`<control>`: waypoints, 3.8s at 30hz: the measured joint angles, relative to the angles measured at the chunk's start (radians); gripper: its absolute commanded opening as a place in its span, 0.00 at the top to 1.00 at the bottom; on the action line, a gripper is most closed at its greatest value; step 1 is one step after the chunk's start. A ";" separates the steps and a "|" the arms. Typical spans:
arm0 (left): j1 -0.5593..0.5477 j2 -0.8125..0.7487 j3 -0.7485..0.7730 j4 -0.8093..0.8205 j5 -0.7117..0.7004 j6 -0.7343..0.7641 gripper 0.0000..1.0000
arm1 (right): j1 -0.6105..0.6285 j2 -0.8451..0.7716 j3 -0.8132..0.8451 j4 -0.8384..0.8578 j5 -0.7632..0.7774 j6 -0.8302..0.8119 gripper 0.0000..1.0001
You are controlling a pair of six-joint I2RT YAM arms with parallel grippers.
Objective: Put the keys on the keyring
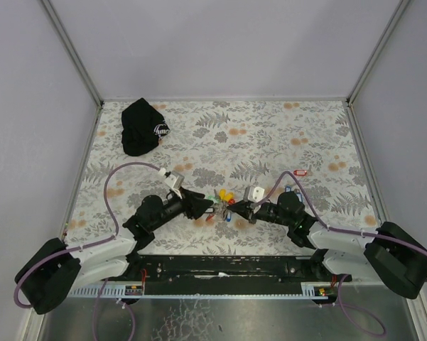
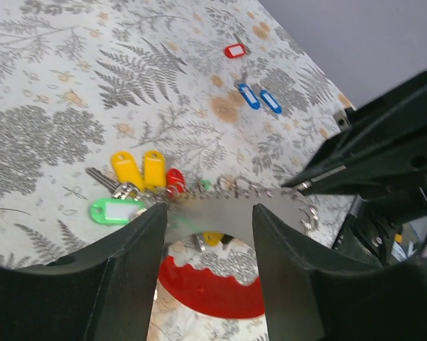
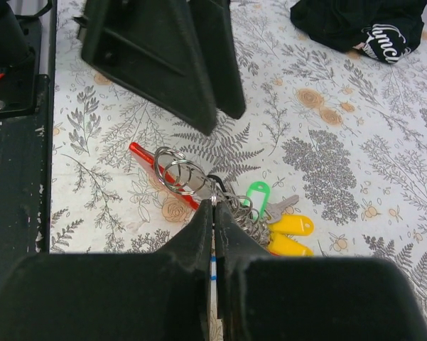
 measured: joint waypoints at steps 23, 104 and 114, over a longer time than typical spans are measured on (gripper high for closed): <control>0.045 0.336 0.000 0.373 0.157 -0.041 0.61 | 0.000 0.292 -0.065 0.507 0.033 0.161 1.00; 0.236 0.303 0.117 0.177 0.711 0.118 0.81 | -0.010 0.423 0.028 0.481 -0.160 0.261 1.00; 0.236 0.315 0.117 0.176 0.724 0.119 0.90 | -0.010 0.423 0.029 0.481 -0.159 0.261 1.00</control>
